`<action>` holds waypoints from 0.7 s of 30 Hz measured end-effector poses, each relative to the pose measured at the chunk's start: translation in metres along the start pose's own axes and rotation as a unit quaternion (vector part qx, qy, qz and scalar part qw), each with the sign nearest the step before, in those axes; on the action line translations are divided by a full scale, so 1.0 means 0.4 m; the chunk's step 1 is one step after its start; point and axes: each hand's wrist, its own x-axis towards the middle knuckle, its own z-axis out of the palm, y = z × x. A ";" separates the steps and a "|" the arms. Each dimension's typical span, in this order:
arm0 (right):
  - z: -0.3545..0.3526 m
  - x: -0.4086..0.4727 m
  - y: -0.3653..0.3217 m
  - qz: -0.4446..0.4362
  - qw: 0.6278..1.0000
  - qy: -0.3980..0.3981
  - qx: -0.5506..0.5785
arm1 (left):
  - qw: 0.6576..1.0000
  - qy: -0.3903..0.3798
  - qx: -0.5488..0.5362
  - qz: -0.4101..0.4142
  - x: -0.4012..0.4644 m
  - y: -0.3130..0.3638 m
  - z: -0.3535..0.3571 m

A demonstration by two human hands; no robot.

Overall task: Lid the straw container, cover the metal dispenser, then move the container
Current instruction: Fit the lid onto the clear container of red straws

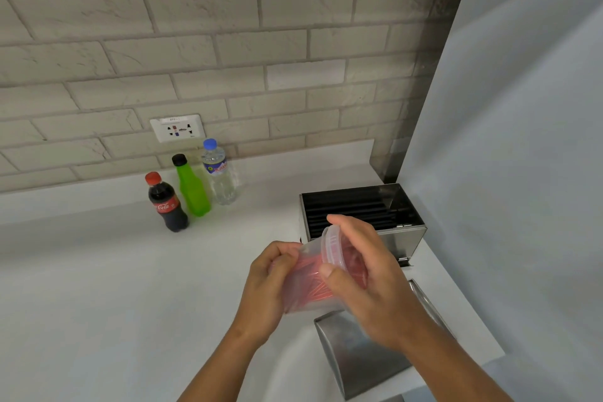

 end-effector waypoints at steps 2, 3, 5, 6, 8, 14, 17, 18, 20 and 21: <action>0.010 0.003 -0.003 0.002 0.999 0.015 0.029 | 1.000 0.009 0.001 0.015 0.005 0.000 -0.002; 0.015 0.006 -0.004 0.008 0.999 0.022 0.046 | 0.999 0.019 0.010 0.028 0.004 -0.002 -0.001; 0.022 0.011 -0.005 0.015 0.998 0.033 0.057 | 0.998 0.033 0.028 0.048 -0.004 -0.013 0.000; 0.025 0.012 -0.005 0.017 0.998 0.034 0.056 | 0.997 0.039 0.031 0.054 -0.009 -0.020 -0.002; 0.036 0.012 -0.003 0.023 0.998 0.030 0.051 | 0.997 0.047 0.029 0.061 -0.013 -0.034 -0.010; 0.016 0.033 0.009 0.160 0.983 -0.011 0.087 | 0.998 0.043 -0.015 -0.050 -0.010 -0.057 -0.043; 0.019 0.032 0.039 0.203 0.974 -0.040 0.096 | 0.989 0.028 -0.101 -0.101 -0.018 -0.071 -0.057; 0.028 0.028 0.050 0.209 0.973 -0.036 0.092 | 0.991 0.027 -0.086 -0.102 -0.022 -0.075 -0.063; 0.046 0.019 0.069 0.226 0.970 -0.006 0.093 | 0.996 0.032 0.014 -0.084 -0.027 -0.081 -0.077; 0.053 0.016 0.079 0.232 0.968 0.011 0.090 | 0.995 0.032 0.063 -0.075 -0.027 -0.084 -0.086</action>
